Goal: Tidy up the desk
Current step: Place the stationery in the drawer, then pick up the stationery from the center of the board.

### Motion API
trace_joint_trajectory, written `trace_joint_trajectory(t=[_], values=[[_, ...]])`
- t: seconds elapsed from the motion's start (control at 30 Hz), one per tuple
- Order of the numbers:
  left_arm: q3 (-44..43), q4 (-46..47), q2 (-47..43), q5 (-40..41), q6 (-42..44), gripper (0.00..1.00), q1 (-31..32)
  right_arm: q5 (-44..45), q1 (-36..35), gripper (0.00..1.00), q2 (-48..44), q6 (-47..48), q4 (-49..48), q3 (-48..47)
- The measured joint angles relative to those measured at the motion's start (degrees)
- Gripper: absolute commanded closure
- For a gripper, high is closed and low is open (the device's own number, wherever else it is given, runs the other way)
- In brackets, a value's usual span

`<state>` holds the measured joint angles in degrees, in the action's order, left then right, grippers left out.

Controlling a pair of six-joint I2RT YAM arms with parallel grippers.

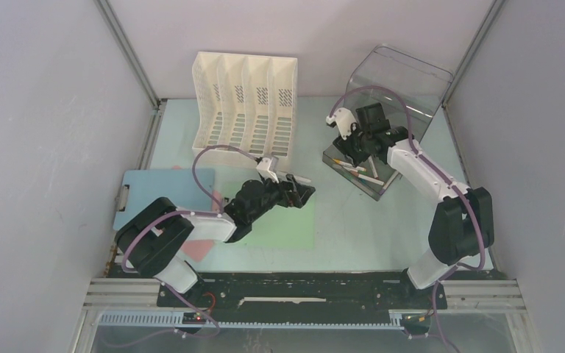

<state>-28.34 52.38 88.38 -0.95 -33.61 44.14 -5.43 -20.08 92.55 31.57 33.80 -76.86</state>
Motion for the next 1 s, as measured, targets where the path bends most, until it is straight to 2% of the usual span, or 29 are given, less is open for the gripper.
trace_joint_trajectory(t=[0.1,0.23,0.33,0.47,0.57,0.73,1.0], values=[[-2.0,-5.7,-0.1,2.7,-4.4,0.0,0.5,-1.2,0.0,0.44,0.0,-0.1,0.3,0.0],[-8.9,-18.1,-0.2,9.9,-9.1,0.0,2.3,-2.4,0.0,0.44,0.0,-0.2,0.7,0.0],[-17.3,-31.0,0.8,17.6,-12.5,0.0,4.2,-2.8,0.0,0.43,0.0,-0.2,0.8,0.0],[-32.6,-50.2,6.3,27.5,-17.5,0.0,5.4,-3.2,0.0,0.43,0.0,-0.2,1.1,0.0],[-40.2,-59.9,10.6,32.0,-20.3,0.02,5.5,-3.4,0.1,0.43,0.0,-0.2,1.1,0.0],[-44.6,-68.9,16.0,35.4,-23.5,0.05,5.4,-3.8,0.5,0.43,0.0,-0.3,1.1,0.0],[-48.0,-73.9,22.2,35.5,-26.1,0.12,4.6,-4.1,1.2,0.43,0.0,-0.4,1.1,0.0]])
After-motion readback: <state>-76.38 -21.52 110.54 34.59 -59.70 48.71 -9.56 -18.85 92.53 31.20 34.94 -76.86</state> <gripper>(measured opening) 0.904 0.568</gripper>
